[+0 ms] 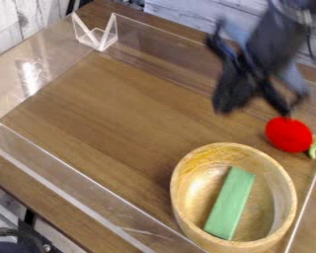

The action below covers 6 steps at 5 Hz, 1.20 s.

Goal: Remove the green block from the brown bowl and put it on the table

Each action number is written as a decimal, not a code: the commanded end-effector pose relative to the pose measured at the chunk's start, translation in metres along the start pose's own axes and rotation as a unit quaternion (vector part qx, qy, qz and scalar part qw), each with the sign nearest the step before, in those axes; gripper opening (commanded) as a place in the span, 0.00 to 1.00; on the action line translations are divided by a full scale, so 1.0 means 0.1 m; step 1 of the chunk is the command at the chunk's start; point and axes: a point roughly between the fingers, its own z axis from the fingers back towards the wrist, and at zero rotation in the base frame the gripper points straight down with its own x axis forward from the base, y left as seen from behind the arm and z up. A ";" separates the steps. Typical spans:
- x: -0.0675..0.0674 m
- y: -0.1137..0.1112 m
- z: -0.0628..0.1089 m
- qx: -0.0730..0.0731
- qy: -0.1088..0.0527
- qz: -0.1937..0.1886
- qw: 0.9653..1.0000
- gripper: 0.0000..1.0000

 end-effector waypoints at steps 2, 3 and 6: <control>-0.02 -0.50 -0.29 -0.012 -0.053 0.004 0.999 1.00; 0.01 -0.72 -0.37 -0.019 -0.067 0.019 0.997 1.00; 0.07 -0.44 -0.25 0.001 -0.074 0.060 0.995 0.00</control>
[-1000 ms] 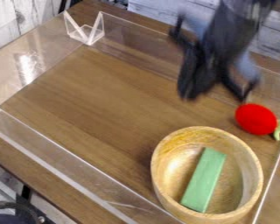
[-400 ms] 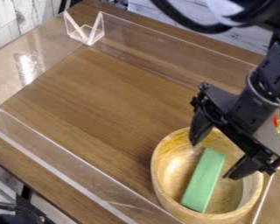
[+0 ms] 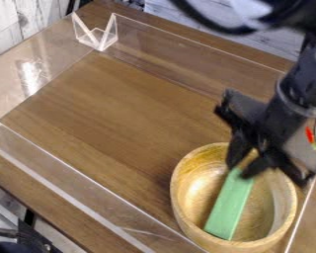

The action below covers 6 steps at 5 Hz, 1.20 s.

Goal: Remove the green block from the brown bowl and put it on the table

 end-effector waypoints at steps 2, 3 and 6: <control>0.18 0.21 0.25 0.005 -0.026 0.060 0.998 1.00; 0.02 0.09 0.16 -0.007 -0.038 0.038 0.999 1.00; -0.27 -0.45 -0.36 -0.034 -0.067 0.045 0.996 1.00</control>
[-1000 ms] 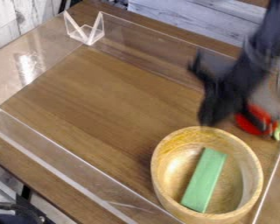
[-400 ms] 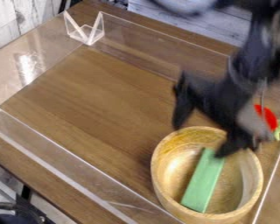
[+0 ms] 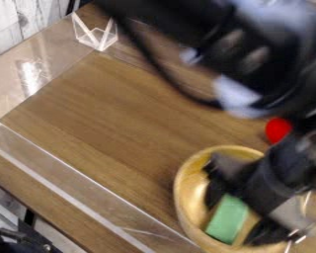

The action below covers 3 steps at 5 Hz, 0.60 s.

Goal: Remove the green block from the brown bowl and put it on the table

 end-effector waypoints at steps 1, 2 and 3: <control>-0.02 0.11 0.10 -0.021 -0.032 -0.014 0.999 1.00; 0.00 0.24 0.21 -0.022 -0.046 -0.030 0.998 1.00; 0.02 0.30 0.27 -0.028 -0.046 -0.043 0.998 1.00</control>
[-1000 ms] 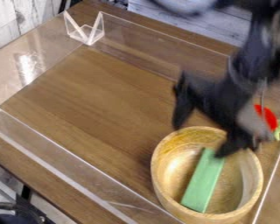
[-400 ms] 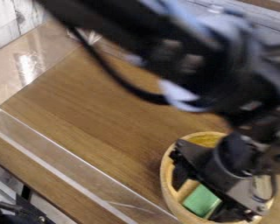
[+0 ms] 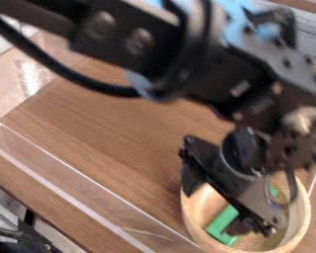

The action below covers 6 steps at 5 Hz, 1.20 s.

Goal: Remove the green block from the brown bowl and put it on the table

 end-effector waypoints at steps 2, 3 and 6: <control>0.14 -0.19 0.07 -0.021 -0.005 0.060 0.998 1.00; 0.11 -0.11 0.19 -0.013 -0.005 0.069 0.998 1.00; 0.10 -0.03 0.17 -0.029 -0.013 0.078 0.996 1.00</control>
